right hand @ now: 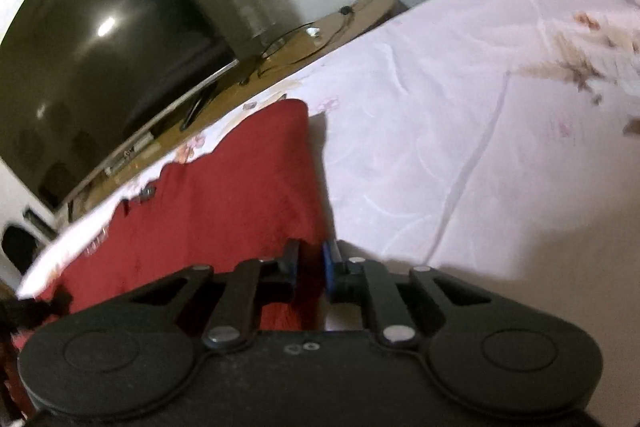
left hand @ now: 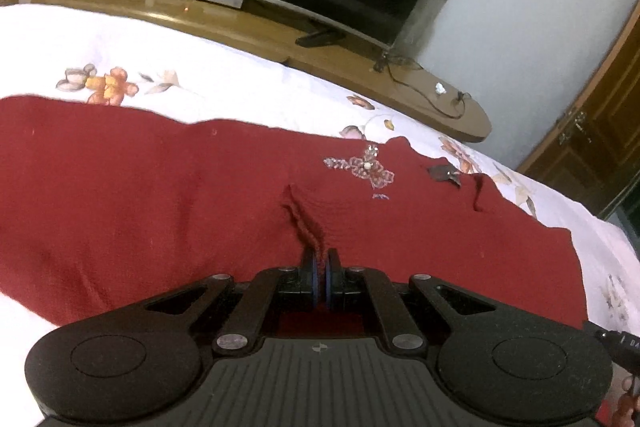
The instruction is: Fold small clothes
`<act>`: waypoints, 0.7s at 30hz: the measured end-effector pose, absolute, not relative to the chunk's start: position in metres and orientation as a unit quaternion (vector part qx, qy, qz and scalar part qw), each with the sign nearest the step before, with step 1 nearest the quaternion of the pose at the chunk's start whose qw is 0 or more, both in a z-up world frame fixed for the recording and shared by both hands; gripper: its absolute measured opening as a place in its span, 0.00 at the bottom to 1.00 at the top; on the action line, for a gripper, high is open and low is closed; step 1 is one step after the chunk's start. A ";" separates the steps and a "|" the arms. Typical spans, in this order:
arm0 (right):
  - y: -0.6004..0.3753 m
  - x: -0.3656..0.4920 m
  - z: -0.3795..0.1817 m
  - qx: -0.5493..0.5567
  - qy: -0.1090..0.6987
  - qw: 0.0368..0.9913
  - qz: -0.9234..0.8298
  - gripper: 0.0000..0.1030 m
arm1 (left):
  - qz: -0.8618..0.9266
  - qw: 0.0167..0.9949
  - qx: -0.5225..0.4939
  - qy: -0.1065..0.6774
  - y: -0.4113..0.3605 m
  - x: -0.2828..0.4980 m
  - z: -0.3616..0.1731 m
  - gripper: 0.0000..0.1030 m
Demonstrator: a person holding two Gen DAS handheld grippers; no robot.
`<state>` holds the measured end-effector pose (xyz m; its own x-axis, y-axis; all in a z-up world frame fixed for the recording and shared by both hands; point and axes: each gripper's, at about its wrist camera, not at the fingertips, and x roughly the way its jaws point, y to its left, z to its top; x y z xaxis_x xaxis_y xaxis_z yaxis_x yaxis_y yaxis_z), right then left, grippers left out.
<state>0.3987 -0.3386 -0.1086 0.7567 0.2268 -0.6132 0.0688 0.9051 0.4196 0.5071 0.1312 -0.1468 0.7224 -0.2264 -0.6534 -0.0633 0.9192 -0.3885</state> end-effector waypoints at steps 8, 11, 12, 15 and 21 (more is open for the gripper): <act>-0.348 0.411 -0.082 0.183 0.305 0.934 0.033 0.47 | -0.049 0.913 -0.199 0.354 0.134 0.503 -0.140 0.03; -0.368 0.445 -0.075 0.233 0.294 0.927 0.028 0.46 | -0.047 0.911 -0.202 0.356 0.135 0.503 -0.142 0.03; -0.373 0.457 -0.076 0.248 0.295 0.922 0.031 0.45 | -0.046 0.909 -0.204 0.361 0.134 0.503 -0.145 0.03; -0.381 0.492 -0.091 0.280 0.320 0.904 0.041 0.40 | -0.044 0.908 -0.216 0.356 0.136 0.501 -0.150 0.03; -0.374 0.519 -0.108 0.277 0.353 0.889 0.094 0.07 | -0.043 0.925 -0.233 0.296 0.140 0.484 -0.146 0.03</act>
<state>0.5186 -0.3737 -0.1075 0.7338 0.3619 -0.5750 0.0290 0.8289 0.5587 0.4843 0.1402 -0.1459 0.8207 -0.2167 -0.5287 -0.0593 0.8880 -0.4560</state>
